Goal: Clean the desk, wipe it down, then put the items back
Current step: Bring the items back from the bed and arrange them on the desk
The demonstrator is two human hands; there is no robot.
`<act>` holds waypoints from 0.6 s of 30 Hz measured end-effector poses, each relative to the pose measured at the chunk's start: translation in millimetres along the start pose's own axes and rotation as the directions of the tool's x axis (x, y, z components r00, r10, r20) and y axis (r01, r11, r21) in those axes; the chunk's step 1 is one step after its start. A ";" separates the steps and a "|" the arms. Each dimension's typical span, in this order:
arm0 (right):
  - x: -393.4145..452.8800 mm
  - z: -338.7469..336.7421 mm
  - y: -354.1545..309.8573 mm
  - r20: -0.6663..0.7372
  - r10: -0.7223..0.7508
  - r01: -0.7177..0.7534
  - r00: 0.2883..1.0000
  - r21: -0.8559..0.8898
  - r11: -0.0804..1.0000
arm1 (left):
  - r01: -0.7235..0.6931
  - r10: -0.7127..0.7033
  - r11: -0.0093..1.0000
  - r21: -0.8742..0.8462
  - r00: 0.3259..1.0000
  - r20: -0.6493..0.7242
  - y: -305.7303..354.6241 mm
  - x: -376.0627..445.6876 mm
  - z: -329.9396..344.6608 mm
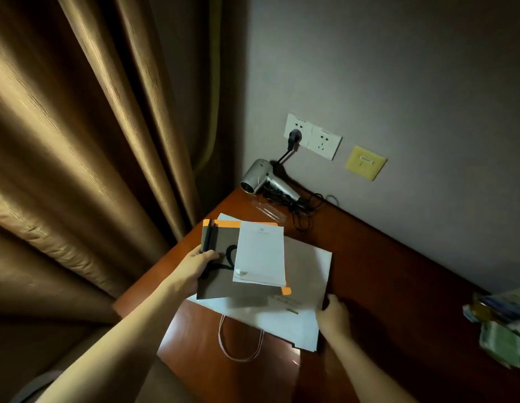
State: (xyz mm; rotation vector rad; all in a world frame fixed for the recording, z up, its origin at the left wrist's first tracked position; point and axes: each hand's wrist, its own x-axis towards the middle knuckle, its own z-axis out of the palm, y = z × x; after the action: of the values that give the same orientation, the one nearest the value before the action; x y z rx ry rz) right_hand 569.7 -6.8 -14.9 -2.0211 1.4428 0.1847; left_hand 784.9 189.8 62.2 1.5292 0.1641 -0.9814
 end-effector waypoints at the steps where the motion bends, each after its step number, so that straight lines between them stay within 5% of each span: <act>1: 0.1 4.3 0.9 0.013 0.025 -0.026 1.000 0.021 0.999 | 0.003 -0.003 1.000 0.010 1.000 -0.003 -4.2 -0.8 -2.2; 18: -36.0 56.6 -37.5 0.125 0.094 -0.098 0.988 0.026 0.995 | 0.082 -0.082 0.997 -0.001 0.995 -0.048 -28.9 23.1 -45.4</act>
State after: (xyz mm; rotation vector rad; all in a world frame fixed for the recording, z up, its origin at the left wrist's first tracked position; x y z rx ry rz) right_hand 602.9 61.4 -27.2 -1.8813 1.4569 0.3196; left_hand 803.2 226.5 20.4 1.5582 0.2624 -1.0098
